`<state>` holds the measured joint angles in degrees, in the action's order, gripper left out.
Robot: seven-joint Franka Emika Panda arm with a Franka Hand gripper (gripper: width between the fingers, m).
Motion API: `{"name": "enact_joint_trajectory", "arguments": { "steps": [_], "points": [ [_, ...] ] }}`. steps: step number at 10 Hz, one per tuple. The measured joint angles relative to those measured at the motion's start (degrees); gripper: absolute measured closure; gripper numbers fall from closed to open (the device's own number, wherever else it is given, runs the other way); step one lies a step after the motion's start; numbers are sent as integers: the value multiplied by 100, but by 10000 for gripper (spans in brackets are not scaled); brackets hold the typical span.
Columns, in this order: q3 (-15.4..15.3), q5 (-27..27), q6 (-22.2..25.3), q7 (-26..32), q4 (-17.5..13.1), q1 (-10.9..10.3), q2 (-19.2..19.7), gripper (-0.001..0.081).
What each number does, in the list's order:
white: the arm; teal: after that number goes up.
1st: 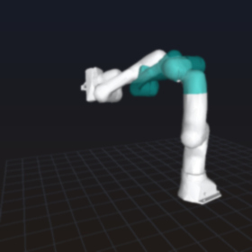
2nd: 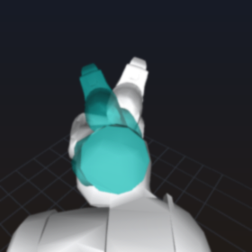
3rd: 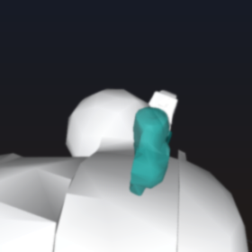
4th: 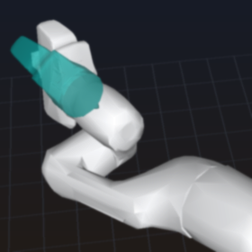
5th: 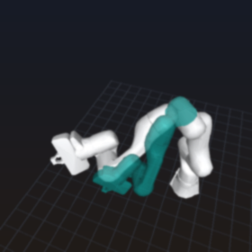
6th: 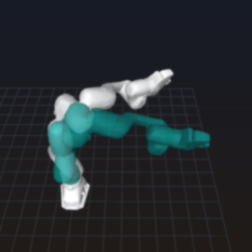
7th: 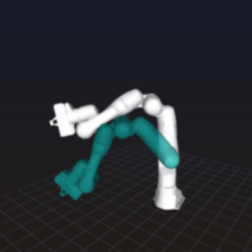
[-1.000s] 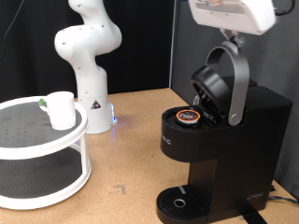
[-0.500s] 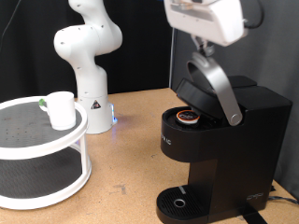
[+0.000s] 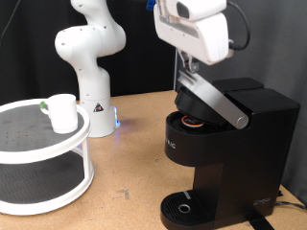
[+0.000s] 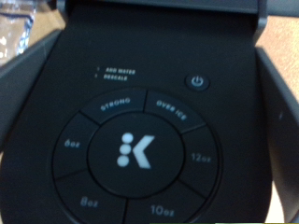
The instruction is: Make a cup of coffee with the keurig machine
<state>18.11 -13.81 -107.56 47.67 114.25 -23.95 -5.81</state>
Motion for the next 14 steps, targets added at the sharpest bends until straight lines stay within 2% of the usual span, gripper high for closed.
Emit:
{"name": "enact_joint_trajectory", "arguments": {
  "steps": [3, 6, 10, 11, 14],
  "points": [
    [27, 366, -261, 63, 358, 79, 96, 806],
    [36, 434, -846, 177, 835, 92, 251, 806],
    [38, 392, -1123, 213, 933, 94, 214, 806],
    [48, 251, -1178, 284, 945, 95, 207, 806],
    [44, -820, -1263, 860, 917, 79, 177, 806]
  ]
}}
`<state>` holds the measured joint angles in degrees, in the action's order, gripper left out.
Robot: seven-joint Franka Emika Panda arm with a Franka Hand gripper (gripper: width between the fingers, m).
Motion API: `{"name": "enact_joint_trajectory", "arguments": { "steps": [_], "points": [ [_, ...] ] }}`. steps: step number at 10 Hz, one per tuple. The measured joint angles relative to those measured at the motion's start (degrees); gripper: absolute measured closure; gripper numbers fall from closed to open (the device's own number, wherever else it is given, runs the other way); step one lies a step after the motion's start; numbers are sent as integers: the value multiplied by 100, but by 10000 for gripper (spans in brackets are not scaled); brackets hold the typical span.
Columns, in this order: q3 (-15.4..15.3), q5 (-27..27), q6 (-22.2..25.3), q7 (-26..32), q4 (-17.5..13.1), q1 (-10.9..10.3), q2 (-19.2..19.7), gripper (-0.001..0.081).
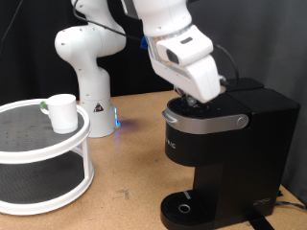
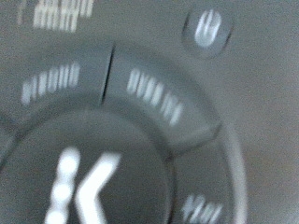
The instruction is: Make a cup of coffee with the keurig machine
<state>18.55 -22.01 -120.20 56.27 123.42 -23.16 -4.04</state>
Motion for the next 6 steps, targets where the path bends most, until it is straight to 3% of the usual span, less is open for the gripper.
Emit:
{"name": "enact_joint_trajectory", "arguments": {
  "steps": [3, 4, 6],
  "points": [
    [25, -836, 360, 429, -211, -3, -269, 806],
    [56, -918, 605, 532, -305, 0, -324, 806],
    [48, -925, 511, 238, -231, 4, -331, 806]
  ]
}}
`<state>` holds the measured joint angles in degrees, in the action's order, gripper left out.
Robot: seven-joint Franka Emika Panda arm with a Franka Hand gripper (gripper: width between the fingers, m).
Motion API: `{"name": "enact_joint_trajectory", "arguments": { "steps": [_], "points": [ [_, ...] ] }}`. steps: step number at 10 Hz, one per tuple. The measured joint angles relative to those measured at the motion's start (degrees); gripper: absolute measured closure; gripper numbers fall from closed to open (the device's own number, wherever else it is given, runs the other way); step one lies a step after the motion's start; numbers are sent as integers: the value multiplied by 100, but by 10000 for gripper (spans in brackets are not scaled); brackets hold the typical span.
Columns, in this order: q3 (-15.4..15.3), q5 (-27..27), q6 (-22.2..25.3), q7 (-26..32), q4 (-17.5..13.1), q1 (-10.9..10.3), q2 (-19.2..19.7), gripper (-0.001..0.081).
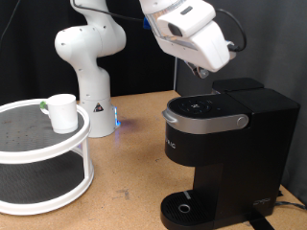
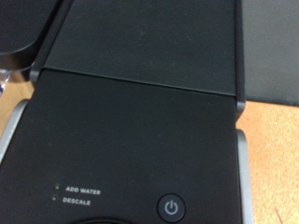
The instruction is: Make a cup of coffee with the keurig machine
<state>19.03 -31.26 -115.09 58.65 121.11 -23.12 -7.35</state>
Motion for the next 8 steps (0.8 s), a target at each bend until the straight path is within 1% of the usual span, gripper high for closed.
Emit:
{"name": "enact_joint_trajectory", "arguments": {
  "steps": [1, 2, 3, 4, 5, 6, 7, 8],
  "points": [
    [-5, -55, -157, -351, 100, 14, -50, 806],
    [-14, -84, -474, -773, 281, 26, -171, 806],
    [-41, -89, -908, -1257, 545, 53, -363, 806],
    [-47, -89, -1112, -1505, 798, 80, -586, 806],
    [-44, -89, -1176, -1627, 1018, 107, -837, 806],
    [-44, -70, -1160, -1605, 1010, 105, -813, 806],
    [-44, -96, -1224, -1773, 1029, 108, -804, 806],
    [-60, -223, -1578, -2042, 1137, 111, -854, 806]
  ]
}}
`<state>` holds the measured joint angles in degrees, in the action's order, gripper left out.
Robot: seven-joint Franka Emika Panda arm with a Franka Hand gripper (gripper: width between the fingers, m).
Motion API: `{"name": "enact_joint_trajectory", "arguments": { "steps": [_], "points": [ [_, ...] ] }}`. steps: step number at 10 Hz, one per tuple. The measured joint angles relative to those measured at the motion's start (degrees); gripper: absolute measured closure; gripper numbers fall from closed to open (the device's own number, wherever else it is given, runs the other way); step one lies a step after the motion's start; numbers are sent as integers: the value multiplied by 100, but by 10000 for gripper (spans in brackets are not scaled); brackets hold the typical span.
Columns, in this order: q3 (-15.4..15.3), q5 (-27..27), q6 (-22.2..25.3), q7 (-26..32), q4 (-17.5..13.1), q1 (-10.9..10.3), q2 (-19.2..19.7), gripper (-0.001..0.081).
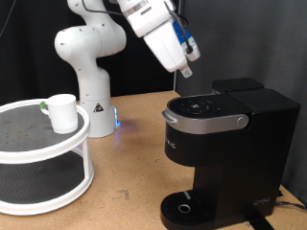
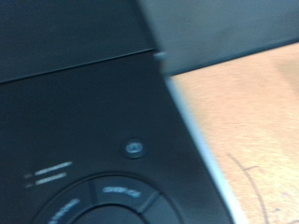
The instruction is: Make a cup of coffee with the keurig machine
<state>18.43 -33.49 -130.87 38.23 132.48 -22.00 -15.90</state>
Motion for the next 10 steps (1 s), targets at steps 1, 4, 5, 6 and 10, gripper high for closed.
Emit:
{"name": "enact_joint_trajectory", "arguments": {
  "steps": [1, 4, 5, 6, 10],
  "points": [
    [-13, -99, -327, -226, 208, 14, -150, 806],
    [88, -228, -386, -378, 722, 126, -800, 806],
    [150, -186, -182, -354, 822, 177, -998, 806],
    [203, -96, 23, -317, 916, 247, -1196, 806],
    [308, 363, 604, -112, 1315, 581, -1934, 806]
  ]
}}
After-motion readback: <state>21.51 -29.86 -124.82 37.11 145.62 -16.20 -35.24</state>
